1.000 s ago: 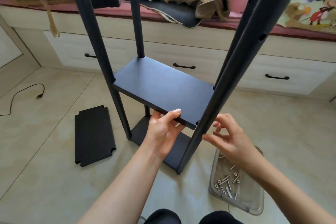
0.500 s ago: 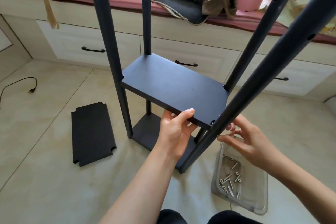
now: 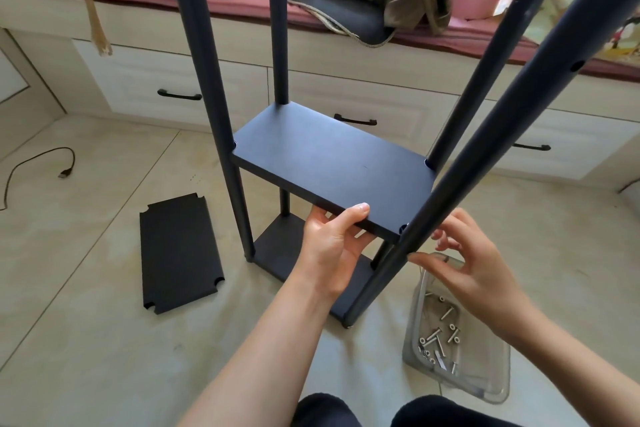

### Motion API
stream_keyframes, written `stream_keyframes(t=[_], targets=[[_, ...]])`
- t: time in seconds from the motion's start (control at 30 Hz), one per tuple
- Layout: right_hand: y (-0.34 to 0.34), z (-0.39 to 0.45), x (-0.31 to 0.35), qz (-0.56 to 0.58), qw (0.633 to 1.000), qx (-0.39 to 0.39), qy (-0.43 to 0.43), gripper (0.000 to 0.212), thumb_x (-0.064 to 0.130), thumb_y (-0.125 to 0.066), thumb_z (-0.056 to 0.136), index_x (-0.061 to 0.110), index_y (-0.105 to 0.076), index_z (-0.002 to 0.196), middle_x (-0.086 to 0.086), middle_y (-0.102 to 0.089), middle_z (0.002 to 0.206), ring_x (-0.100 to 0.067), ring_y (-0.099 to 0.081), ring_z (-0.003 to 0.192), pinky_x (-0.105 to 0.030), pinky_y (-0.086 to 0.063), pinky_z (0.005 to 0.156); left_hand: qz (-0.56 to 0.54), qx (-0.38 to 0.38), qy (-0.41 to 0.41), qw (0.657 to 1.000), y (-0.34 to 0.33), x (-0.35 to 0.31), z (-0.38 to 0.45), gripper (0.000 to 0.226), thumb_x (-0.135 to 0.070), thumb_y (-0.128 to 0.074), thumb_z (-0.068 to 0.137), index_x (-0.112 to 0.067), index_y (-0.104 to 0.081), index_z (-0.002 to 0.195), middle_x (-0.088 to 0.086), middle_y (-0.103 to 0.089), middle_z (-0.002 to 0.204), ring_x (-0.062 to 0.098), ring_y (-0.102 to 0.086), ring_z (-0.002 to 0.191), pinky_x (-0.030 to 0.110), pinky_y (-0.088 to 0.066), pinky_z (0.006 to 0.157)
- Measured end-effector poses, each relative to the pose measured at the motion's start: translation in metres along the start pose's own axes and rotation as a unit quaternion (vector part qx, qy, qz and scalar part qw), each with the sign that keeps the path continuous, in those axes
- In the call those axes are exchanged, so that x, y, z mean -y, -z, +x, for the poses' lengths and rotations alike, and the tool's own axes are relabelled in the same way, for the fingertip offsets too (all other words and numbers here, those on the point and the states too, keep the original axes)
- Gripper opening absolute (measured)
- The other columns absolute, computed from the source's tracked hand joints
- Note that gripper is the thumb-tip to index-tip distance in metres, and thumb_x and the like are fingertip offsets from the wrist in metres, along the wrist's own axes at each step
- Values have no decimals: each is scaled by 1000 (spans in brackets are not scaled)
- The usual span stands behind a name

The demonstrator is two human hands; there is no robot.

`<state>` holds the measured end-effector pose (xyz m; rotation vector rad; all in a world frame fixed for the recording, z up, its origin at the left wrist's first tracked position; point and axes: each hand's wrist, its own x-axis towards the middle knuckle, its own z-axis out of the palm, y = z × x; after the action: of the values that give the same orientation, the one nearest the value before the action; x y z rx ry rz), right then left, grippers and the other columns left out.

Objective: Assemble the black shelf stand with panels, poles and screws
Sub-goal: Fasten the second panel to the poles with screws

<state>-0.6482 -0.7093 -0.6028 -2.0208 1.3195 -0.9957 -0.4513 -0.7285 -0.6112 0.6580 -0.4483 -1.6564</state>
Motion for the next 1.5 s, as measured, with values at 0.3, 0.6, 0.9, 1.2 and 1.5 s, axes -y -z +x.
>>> stream_keyframes(t=[0.3,0.6,0.9,1.2,1.5], targets=[[5,11,8,151,978,10,-144,85,24,-87,66,45,-41,134,-1,-68,106,-19,-70,93,-33,-57,83,22,18,8,1000,3,-1,1,36,8,-56,93,-10,-58,124,14,-70,114,30,-70,105,41,-60,81],[11,22,18,265,944,100,-171,60,-13,-71,78,28,-64,122,-2,-73,115,-10,-68,100,-19,-53,81,135,4,23,991,5,-9,-1,40,-1,-61,96,-3,-53,135,19,-65,131,35,-65,119,51,-52,101],[12,20,17,305,931,100,-176,53,-13,-71,78,27,-69,112,-6,-73,113,-12,-69,96,-21,-55,82,165,-76,31,983,-9,-16,-9,34,-4,-65,94,-4,-58,128,15,-70,123,30,-70,110,48,-53,101],[13,21,9,308,927,104,-189,56,-9,-74,78,20,-65,125,-8,-73,115,-16,-69,98,-20,-54,83,144,-230,-81,959,-18,-29,-23,78,-7,-71,91,-20,-20,150,10,-58,127,23,-67,108,39,-53,96],[12,23,2,319,924,113,-177,55,-9,-75,77,16,-67,125,-18,-71,107,-22,-62,95,-27,-55,91,689,10,-356,631,-6,-18,-27,60,-25,-71,81,-20,-53,138,-14,-49,135,14,-34,139,27,-29,116]])
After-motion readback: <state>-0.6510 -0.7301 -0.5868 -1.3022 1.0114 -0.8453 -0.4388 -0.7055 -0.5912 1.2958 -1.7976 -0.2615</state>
